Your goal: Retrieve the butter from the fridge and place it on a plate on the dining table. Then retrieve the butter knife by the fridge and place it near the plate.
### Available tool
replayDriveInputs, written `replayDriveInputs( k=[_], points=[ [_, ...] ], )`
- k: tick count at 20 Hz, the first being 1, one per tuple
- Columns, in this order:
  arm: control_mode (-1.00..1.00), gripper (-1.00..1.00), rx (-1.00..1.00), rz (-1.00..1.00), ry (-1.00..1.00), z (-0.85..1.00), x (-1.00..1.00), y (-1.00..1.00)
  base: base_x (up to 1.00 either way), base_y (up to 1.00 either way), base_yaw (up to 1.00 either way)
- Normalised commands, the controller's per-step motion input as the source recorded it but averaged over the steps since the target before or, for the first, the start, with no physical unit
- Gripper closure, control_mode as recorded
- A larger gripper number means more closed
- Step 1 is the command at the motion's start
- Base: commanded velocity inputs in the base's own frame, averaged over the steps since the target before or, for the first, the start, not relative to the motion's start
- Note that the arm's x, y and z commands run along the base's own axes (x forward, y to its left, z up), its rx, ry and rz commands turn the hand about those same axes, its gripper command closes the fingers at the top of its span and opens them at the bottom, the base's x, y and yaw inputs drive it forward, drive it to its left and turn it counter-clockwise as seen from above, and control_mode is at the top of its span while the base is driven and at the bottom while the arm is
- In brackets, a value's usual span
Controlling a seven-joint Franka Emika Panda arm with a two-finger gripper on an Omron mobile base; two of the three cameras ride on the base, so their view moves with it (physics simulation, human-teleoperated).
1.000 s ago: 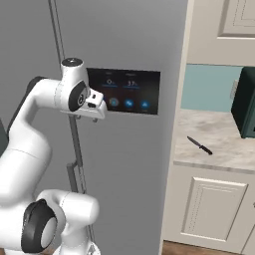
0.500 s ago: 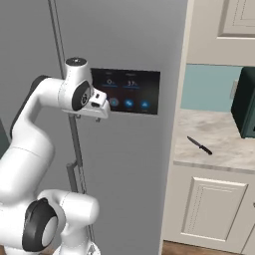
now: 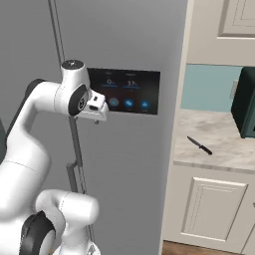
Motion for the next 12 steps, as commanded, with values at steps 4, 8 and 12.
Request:
replayDriveInputs(
  k=[4,8,12],
  points=[
    [1.0,-1.0,0.0,0.0,-0.02,0.0,-0.2,0.0,-0.11,0.0,0.0],
    [1.0,-1.0,0.0,0.0,0.0,0.0,0.0,0.0,-0.62,0.0,0.0],
    [1.0,-1.0,0.0,0.0,0.0,0.0,0.0,0.0,-0.8,0.07,0.0]
  ],
)
